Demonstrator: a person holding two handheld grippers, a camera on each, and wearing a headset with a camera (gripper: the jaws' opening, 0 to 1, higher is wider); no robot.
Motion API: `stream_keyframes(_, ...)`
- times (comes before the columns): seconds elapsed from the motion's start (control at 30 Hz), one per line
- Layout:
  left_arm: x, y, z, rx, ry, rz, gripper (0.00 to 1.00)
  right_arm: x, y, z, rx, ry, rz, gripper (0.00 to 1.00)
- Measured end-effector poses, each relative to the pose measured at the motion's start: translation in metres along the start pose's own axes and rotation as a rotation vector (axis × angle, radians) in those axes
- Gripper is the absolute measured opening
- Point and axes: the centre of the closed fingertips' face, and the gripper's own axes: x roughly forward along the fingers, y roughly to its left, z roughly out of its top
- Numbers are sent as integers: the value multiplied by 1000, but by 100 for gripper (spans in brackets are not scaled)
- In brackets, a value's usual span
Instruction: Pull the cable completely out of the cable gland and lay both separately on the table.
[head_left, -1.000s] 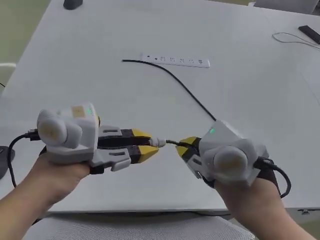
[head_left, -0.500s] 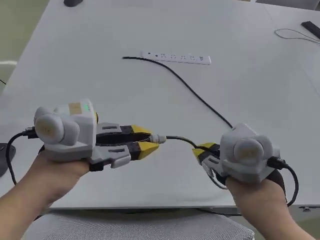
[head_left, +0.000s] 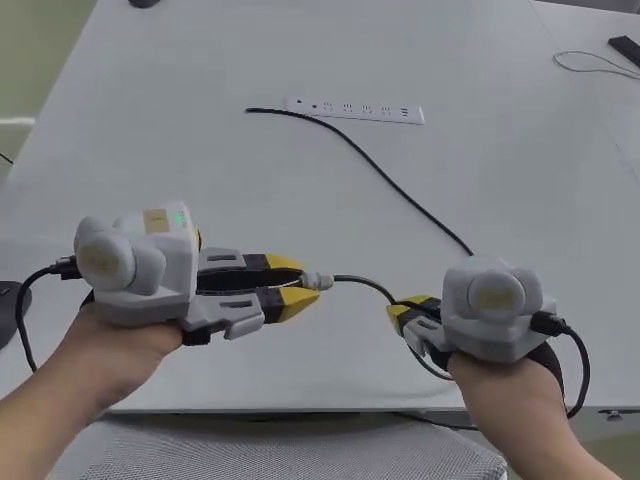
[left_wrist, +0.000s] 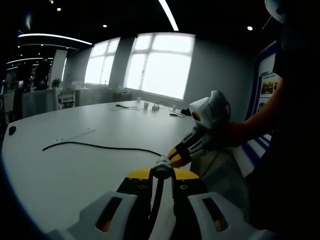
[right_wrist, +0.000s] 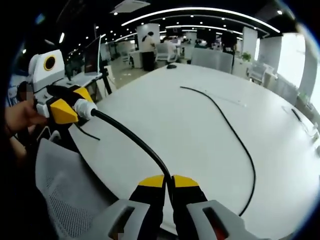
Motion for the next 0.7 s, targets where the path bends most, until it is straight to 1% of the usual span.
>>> stream_keyframes(0.13, -1, 4, 2, 3, -2, 8, 15, -3, 0, 2, -19, -16, 4, 0)
stream_keyframes(0.3, -1, 7, 5, 2, -4, 13, 15, -6, 1, 5, -71, -21, 5, 0)
stream_keyframes(0.4, -1, 8, 5, 4, -4, 10, 15, -8, 1, 7, -78, -29, 6, 0)
stream_keyframes(0.57, -2, 10, 4, 3, 0, 12, 15, -10, 6, 10, -112, -31, 18, 0)
stream_keyframes(0.67, -4, 11, 4, 0, 3, 14, 15, -14, 9, 12, -147, -33, 16, 1)
stream_keyframes(0.7, -5, 12, 5, -6, -2, 12, 15, -16, 10, 13, -153, -34, 17, 1)
